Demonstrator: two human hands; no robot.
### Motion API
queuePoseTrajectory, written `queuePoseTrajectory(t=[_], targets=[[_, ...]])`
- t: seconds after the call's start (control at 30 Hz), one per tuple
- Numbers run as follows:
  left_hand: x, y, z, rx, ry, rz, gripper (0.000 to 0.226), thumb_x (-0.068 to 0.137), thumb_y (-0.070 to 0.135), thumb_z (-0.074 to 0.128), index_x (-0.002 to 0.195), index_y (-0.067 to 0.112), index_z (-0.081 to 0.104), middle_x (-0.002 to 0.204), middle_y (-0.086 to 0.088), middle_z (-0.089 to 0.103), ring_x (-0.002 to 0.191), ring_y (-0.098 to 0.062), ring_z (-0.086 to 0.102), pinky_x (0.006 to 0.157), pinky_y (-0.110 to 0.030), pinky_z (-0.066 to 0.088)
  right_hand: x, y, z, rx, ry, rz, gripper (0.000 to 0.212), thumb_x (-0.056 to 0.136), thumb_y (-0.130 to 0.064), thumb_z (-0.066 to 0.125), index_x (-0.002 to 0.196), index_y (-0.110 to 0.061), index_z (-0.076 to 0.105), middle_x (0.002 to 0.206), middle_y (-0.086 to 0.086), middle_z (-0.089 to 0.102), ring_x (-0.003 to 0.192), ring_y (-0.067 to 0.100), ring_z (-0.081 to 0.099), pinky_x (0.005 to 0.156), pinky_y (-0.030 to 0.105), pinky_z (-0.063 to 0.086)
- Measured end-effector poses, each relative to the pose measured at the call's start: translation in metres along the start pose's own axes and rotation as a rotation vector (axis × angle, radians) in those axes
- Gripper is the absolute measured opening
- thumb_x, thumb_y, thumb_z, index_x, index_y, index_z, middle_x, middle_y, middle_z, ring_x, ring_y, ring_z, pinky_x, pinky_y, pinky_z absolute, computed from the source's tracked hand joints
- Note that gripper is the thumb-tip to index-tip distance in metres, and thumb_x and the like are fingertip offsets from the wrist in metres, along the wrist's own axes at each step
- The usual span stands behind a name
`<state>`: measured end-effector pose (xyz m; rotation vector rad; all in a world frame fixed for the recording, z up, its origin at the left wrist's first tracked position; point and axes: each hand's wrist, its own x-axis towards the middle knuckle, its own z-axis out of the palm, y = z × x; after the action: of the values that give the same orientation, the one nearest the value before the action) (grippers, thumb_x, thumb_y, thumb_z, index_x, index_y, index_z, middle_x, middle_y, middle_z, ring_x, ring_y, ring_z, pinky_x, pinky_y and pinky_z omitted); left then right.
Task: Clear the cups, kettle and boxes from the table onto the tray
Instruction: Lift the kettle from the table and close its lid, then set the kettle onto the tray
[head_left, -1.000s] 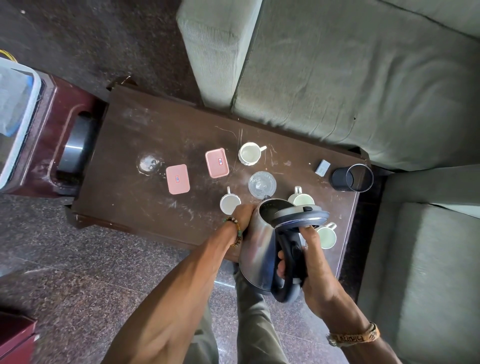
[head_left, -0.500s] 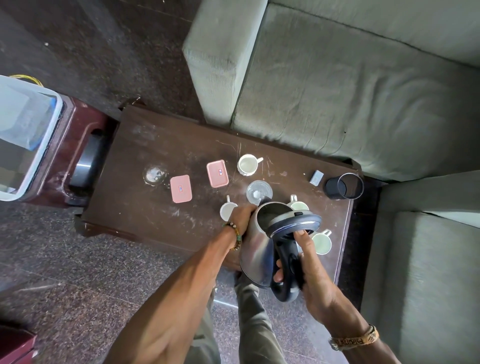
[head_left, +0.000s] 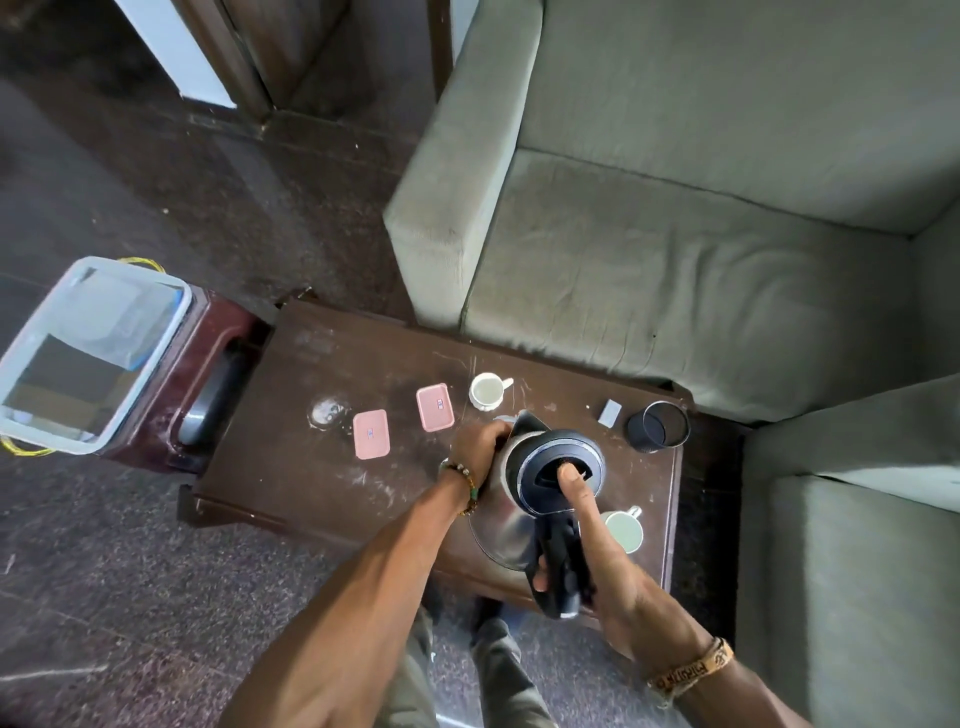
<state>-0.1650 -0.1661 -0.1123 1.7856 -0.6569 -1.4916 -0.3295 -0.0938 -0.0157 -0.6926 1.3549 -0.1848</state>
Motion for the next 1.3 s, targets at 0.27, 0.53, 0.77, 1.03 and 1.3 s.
queuePoseTrajectory(t=[0.27, 0.53, 0.77, 1.03, 1.3], targets=[[-0.022, 0.016, -0.019, 0.028, 0.123, 0.067, 0.027, 0.069, 0.034, 0.057, 0.054, 0.014, 0.068, 0.059, 0.001, 0.064, 0.066, -0.016, 0.052, 0.072, -0.045, 0.046, -0.010, -0.002, 0.006, -0.092, -0.024, -0.025, 0.087, 0.066, -0.099, 0.040, 0.071, -0.017, 0.069, 0.070, 0.012, 0.065, 0.056, 0.016, 0.051, 0.057, 0.026, 0.043], [-0.059, 0.031, -0.084, -0.196, 0.247, 0.017, 0.022, 0.066, 0.023, 0.063, 0.045, 0.017, 0.062, 0.056, 0.001, 0.063, 0.062, -0.016, 0.053, 0.063, -0.036, 0.048, -0.026, -0.012, 0.057, -0.309, -0.021, -0.200, 0.084, 0.071, -0.094, 0.044, 0.064, -0.014, 0.065, 0.065, 0.008, 0.066, 0.061, 0.017, 0.060, 0.074, 0.034, 0.049], [-0.100, 0.031, -0.194, -0.367, 0.332, -0.025, 0.024, 0.071, 0.027, 0.061, 0.048, 0.020, 0.066, 0.063, -0.001, 0.067, 0.059, -0.011, 0.058, 0.060, -0.024, 0.048, -0.046, -0.032, 0.173, -0.545, 0.284, -0.306, 0.048, 0.053, -0.061, 0.072, 0.066, -0.016, 0.065, 0.065, 0.001, 0.069, 0.066, 0.022, 0.066, 0.063, 0.031, 0.053], [-0.157, 0.029, -0.335, -0.287, 0.525, 0.106, 0.012, 0.076, 0.021, 0.066, 0.070, 0.017, 0.075, 0.084, -0.012, 0.075, 0.077, -0.023, 0.069, 0.072, -0.039, 0.048, -0.060, -0.021, 0.309, -0.515, 0.384, -0.452, 0.031, 0.062, -0.036, 0.081, 0.061, -0.010, 0.064, 0.060, 0.008, 0.068, 0.065, 0.029, 0.067, 0.066, 0.041, 0.057], [-0.200, 0.012, -0.459, -0.356, 0.674, 0.179, 0.021, 0.080, 0.020, 0.068, 0.086, 0.001, 0.076, 0.100, -0.018, 0.073, 0.100, -0.028, 0.065, 0.089, -0.040, 0.049, -0.073, -0.029, 0.423, -0.577, 0.297, -0.524, 0.037, 0.048, -0.045, 0.068, 0.059, -0.011, 0.063, 0.057, 0.008, 0.067, 0.063, 0.031, 0.066, 0.065, 0.041, 0.057]])
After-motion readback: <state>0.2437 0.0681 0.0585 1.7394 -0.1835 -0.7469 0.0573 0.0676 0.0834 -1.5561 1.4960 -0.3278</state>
